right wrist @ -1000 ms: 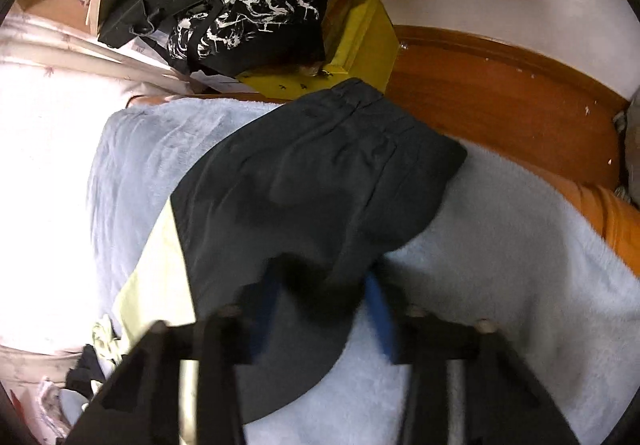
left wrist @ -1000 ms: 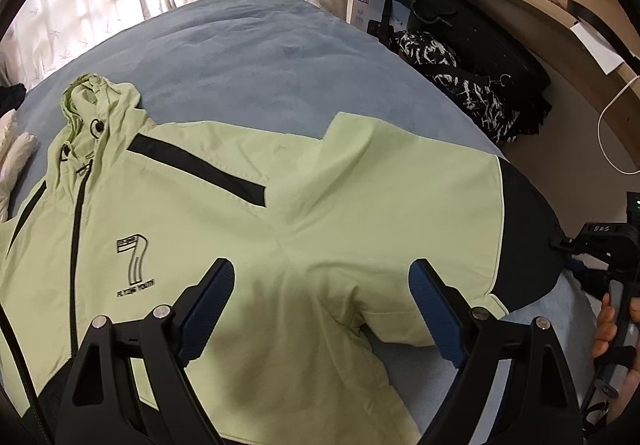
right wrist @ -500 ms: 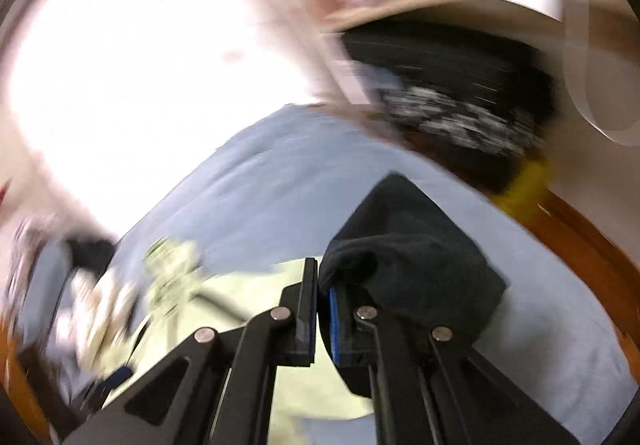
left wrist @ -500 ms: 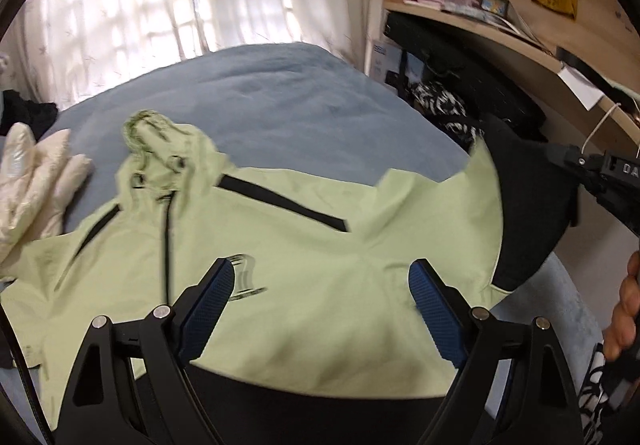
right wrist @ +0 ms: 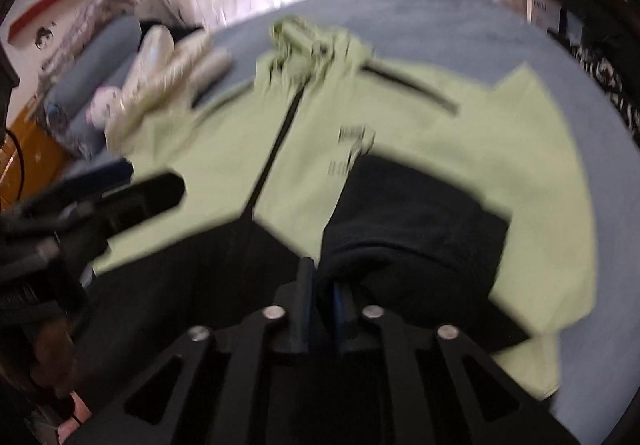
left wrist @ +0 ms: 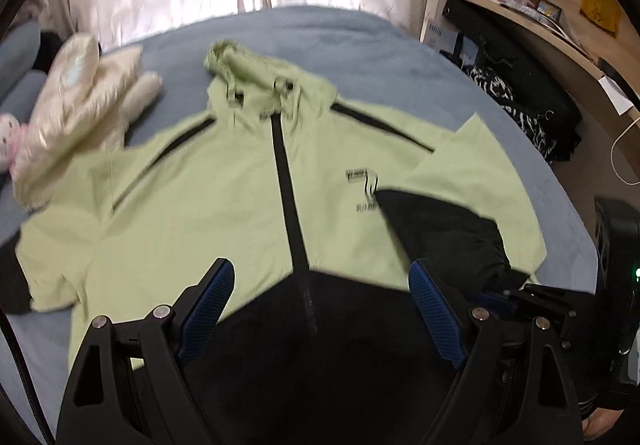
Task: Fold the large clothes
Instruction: 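Grasp the black sleeve cuff with the right tool and lift it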
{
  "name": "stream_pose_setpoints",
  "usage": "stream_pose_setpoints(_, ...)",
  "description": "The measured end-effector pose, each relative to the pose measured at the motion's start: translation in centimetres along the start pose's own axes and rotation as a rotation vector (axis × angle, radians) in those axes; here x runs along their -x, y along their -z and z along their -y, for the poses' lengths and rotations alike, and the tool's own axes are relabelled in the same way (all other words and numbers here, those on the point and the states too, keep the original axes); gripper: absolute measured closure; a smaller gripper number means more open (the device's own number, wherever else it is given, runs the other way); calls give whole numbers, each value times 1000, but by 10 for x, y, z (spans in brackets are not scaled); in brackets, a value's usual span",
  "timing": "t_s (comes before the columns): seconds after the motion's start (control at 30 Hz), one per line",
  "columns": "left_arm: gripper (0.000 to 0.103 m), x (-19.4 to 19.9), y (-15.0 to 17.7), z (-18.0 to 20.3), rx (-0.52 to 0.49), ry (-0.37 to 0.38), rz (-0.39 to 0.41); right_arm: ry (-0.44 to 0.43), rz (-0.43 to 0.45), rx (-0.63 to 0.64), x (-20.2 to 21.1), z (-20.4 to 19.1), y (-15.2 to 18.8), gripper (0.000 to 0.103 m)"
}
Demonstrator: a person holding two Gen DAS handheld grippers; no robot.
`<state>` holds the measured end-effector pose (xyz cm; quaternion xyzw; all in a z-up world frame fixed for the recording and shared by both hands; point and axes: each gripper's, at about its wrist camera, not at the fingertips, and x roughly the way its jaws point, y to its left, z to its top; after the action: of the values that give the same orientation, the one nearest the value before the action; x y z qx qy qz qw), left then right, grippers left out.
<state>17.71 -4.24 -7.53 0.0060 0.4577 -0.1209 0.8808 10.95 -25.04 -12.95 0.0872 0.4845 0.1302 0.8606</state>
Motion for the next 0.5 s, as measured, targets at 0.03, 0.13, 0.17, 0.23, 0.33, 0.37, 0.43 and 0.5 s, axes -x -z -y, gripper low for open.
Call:
stream_pose_setpoints(0.03,15,-5,3,-1,4,10,-10,-10,-3,-19,3,1,7,63)
stream_pose_setpoints(0.13,15,-7,13,1,-3,49,-20,-33,30,-67,21,15,16,55)
stream_pose_setpoints(0.17,15,-8,14,4,-15,61,-20,-30,45,-84,29,18,20,55)
stream_pose_setpoints(0.23,15,-9,16,21,-63,83,-19,20,73,-112,43,26,23,55)
stream_pose_setpoints(0.33,15,-13,18,51,-157,113,-28,149,125,-152,59,35,30,55)
stream_pose_setpoints(0.37,15,-16,20,63,-194,126,-39,189,141,-170,65,40,33,55)
stream_pose_setpoints(0.43,15,-22,22,87,-261,139,-63,241,164,-216,77,51,39,55)
stream_pose_setpoints(0.5,15,-31,26,110,-337,138,-80,248,180,-266,85,62,47,55)
